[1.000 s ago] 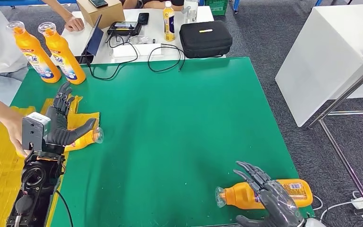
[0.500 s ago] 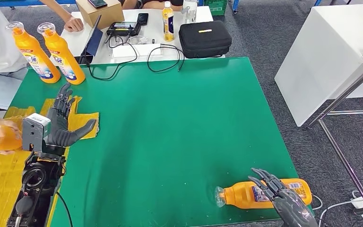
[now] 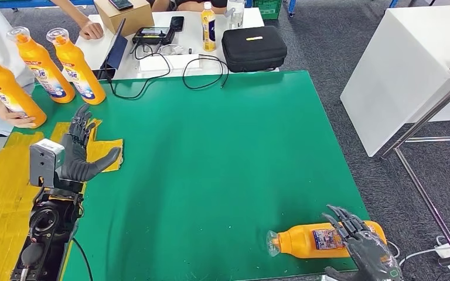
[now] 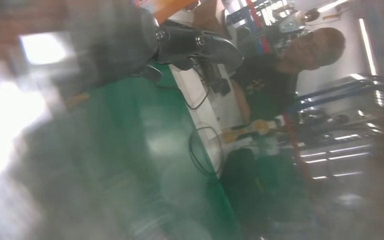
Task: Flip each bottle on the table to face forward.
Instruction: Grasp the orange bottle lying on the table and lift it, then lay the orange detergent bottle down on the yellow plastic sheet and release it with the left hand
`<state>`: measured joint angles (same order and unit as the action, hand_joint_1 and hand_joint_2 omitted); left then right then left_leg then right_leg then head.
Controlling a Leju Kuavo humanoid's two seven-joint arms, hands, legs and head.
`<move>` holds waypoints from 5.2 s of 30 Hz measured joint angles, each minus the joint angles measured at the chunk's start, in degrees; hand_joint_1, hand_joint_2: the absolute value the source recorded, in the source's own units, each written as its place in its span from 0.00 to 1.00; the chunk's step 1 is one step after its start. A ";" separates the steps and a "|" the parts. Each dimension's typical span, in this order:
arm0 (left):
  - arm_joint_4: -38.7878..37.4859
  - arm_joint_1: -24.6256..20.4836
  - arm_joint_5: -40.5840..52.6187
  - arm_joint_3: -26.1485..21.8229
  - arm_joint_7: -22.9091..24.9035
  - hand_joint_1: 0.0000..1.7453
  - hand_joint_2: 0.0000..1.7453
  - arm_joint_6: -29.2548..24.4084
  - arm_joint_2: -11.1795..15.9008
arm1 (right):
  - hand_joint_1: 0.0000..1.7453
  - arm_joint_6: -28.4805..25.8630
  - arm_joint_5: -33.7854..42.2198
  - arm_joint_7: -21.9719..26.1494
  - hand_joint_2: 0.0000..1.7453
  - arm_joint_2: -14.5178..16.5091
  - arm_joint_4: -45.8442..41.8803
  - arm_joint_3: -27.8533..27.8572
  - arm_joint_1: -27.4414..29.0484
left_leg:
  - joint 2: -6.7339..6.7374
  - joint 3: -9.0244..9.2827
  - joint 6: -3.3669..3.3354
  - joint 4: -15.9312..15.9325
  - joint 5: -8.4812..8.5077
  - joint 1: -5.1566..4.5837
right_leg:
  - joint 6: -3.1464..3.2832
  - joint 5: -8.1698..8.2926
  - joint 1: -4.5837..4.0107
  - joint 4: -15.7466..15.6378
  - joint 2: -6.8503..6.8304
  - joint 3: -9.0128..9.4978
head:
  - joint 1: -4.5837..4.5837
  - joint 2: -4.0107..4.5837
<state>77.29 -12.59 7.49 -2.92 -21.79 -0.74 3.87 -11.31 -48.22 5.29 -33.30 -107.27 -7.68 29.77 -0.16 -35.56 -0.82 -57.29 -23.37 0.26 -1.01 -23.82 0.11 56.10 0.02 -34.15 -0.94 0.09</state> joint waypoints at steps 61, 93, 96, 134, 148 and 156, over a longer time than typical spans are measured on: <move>-3.04 -0.42 -0.71 2.09 2.17 0.00 1.00 -0.45 -2.68 | 1.00 -1.88 -4.16 -1.53 1.00 5.42 23.41 -5.15 -15.22 | 0.60 0.51 -0.02 0.02 -0.02 0.02 | 0.12 0.14 -0.03 -0.01 0.43 0.35 | -0.01 -0.01; 3.93 0.14 -13.19 13.64 7.43 0.00 1.00 14.13 -3.44 | 1.00 -5.93 30.34 15.09 1.00 39.59 22.51 0.81 -32.02 | 0.53 0.19 0.07 0.03 0.09 0.15 | 0.21 0.14 -0.12 0.04 0.40 0.12 | -0.02 -0.01; 3.93 -0.12 -13.94 14.57 7.62 0.00 1.00 14.48 -3.43 | 1.00 -4.93 31.20 15.56 1.00 40.22 23.86 -0.38 -33.14 | 0.52 0.18 0.08 0.03 0.10 0.15 | 0.21 0.14 -0.12 0.05 0.40 0.12 | -0.02 -0.01; 3.37 -2.90 -14.93 20.73 7.12 0.00 1.00 8.92 -3.75 | 1.00 -0.99 31.84 16.18 1.00 46.42 41.24 -20.67 -43.19 | 0.50 0.13 0.09 0.02 0.11 0.15 | 0.21 0.14 -0.12 0.05 0.39 0.03 | 0.02 0.00; 2.42 -3.69 -15.44 22.13 6.97 0.00 1.00 9.17 -4.18 | 1.00 -1.55 32.22 15.73 1.00 47.18 46.84 -22.09 -45.80 | 0.50 0.12 0.09 0.02 0.11 0.15 | 0.21 0.14 -0.12 0.06 0.39 0.02 | 0.02 -0.01; 2.18 -3.72 -15.82 22.74 6.87 0.75 1.00 9.15 -4.28 | 1.00 -2.23 30.93 15.30 1.00 47.51 48.76 -22.64 -46.71 | 0.50 0.12 0.09 0.02 0.11 0.15 | 0.21 0.14 -0.12 0.06 0.39 0.02 | 0.02 -0.01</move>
<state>79.47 -16.31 -8.34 19.82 -14.91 8.41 -0.41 -13.54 -17.29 20.58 14.21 -58.51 -30.32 -16.94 0.33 -35.43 -0.73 -57.27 -23.26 0.41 -0.80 -23.68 -0.01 56.15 0.42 -34.12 -0.92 0.09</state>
